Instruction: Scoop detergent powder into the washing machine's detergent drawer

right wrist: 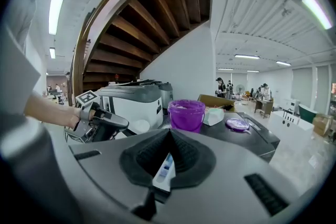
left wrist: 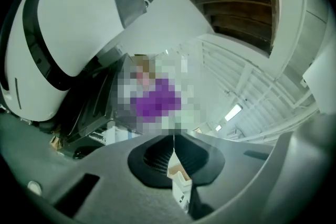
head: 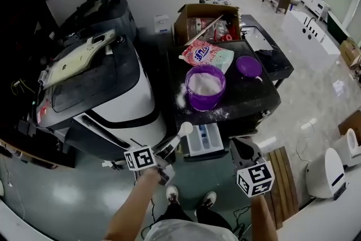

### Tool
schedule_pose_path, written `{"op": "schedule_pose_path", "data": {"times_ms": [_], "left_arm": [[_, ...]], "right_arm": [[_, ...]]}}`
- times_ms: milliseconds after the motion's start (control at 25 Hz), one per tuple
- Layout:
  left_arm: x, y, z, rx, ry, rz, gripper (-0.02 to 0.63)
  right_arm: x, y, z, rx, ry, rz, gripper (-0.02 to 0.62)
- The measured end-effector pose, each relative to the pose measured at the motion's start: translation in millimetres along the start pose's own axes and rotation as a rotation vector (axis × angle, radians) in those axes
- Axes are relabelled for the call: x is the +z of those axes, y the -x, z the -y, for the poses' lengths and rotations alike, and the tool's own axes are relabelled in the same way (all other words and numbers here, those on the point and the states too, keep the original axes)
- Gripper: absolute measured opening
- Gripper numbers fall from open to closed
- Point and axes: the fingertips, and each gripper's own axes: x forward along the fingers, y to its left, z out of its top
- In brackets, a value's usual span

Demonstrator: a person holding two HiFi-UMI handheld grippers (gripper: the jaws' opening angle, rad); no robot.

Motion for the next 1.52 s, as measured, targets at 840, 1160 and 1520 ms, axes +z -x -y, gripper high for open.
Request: {"op": "schedule_pose_path", "data": {"times_ms": [840, 1160, 1520], "left_arm": [[-55, -35, -88, 0.196, -0.307, -0.342, 0.014], [-70, -39, -101, 0.243, -0.485, -0.432, 0.014], [-82, -47, -98, 0.231, -0.701, -0.519, 0.014]], "right_arm": [[-54, -25, 3, -0.059, -0.073, -0.121, -0.003], [-64, -28, 5, -0.056, -0.104, -0.135, -0.003], [-67, -31, 8, -0.052, -0.107, -0.142, -0.003]]}}
